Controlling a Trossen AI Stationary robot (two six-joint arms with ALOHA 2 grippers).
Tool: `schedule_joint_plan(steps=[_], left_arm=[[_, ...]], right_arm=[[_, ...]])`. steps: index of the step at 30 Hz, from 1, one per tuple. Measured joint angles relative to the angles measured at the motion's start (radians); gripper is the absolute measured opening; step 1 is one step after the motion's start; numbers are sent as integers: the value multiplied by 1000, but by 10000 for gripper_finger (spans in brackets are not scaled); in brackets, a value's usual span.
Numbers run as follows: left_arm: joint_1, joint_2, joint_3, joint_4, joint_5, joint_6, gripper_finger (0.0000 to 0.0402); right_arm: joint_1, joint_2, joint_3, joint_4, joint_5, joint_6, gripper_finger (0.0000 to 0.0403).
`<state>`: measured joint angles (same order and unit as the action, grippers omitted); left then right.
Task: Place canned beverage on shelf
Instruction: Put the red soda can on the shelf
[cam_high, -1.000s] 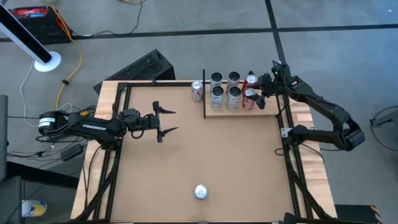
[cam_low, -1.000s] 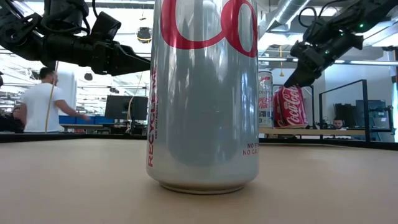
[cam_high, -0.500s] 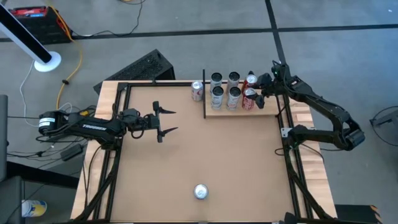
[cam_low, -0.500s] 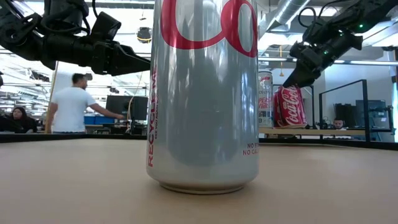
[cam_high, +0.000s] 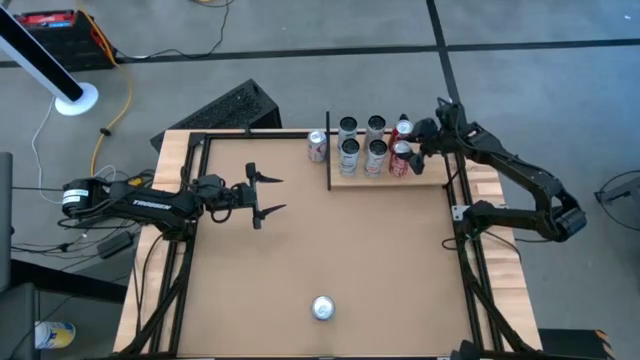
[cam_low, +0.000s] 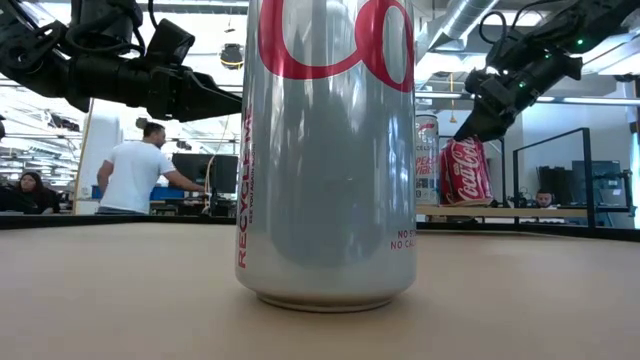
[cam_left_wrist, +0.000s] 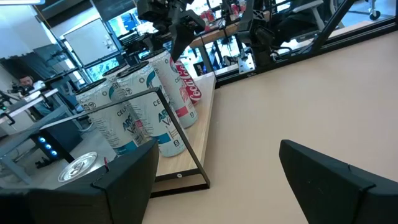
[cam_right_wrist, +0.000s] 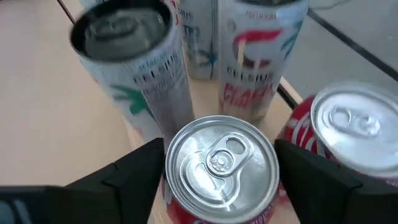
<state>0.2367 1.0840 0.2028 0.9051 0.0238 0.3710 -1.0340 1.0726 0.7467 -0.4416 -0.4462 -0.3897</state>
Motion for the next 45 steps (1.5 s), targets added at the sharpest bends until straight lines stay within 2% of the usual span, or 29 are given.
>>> schedule_joint_plan(steps=[7,21,31,34,39,45], left_arm=[[0,0,0,-2,0,2,320],[0,0,0,-4,0,10,320],[0,0,0,-4,0,9,320],[0,0,0,-5,0,9,320],[0,0,0,-8,0,11,320],[0,0,0,-9,0,17,320]], right_arm=[[0,3,-4,-12,15,-27,368],[36,0,2,-4,9,-46,364],[81,-1,113,-68,53,-47,364],[105,-1,164,-140,52,-30,364],[187,-1,261,-380,26,-4,361],[329,-2,290,-547,47,145,333]])
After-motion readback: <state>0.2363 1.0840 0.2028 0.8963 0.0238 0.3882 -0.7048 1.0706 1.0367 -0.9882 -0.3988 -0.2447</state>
